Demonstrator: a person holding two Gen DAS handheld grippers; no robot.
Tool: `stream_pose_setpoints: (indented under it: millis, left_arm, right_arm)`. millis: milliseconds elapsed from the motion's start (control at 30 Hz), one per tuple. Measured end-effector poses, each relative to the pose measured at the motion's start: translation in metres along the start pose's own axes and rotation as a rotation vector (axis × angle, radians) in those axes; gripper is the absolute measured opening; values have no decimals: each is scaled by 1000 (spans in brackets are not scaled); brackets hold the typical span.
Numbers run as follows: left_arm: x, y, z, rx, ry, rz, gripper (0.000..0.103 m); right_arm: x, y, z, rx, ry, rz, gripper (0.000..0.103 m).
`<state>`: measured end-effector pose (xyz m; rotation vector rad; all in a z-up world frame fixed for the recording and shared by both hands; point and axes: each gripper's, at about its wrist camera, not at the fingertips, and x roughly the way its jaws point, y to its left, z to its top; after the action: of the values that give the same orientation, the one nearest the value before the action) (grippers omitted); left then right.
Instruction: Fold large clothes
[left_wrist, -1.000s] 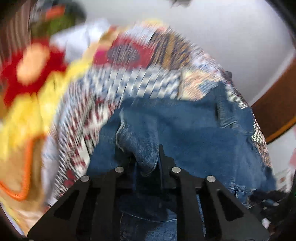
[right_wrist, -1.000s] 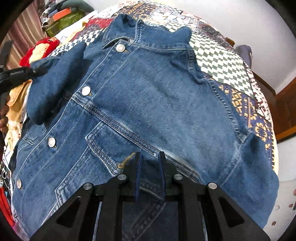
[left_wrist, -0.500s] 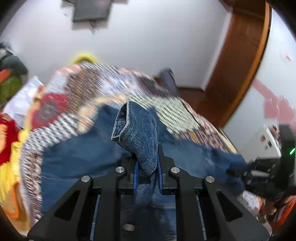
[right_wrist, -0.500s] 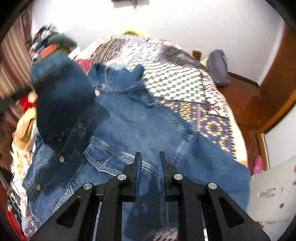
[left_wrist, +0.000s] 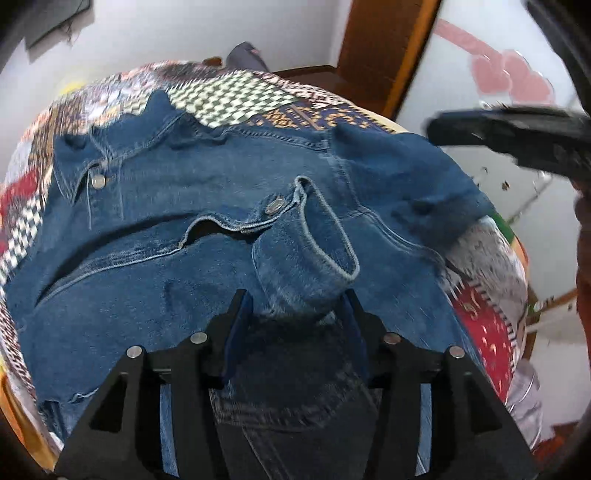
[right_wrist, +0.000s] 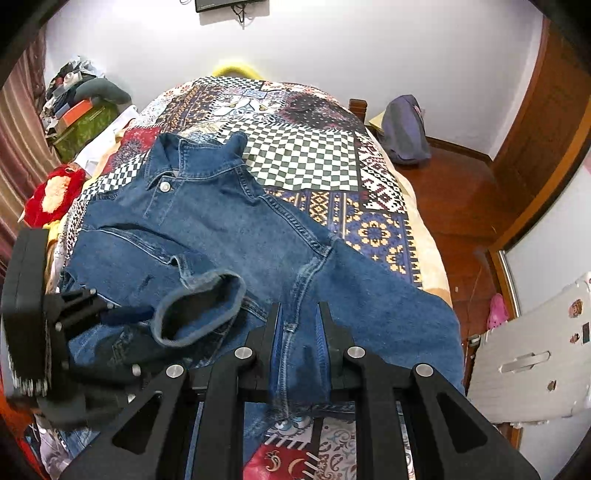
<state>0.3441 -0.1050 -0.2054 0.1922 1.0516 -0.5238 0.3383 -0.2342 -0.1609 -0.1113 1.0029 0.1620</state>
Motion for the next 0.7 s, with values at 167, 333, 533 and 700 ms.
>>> stream_pose_setpoints:
  millis: [167,333,533,700]
  left_arm:
    - [-50,21,-3,-40,-110,30,69]
    - [-87,75,-11,-114,-200,178,88]
    - [-61,155,-41,-254,-91,292,89]
    - [-15,198,-73,-348,21,345,88]
  right_arm:
    - [-5,22,13,-40,-29,26,14]
    - [4,55,29,-92,-30,82,14]
    - [56,102,24,-167,102,127,14]
    - [101,98,3,-159,233,84,13]
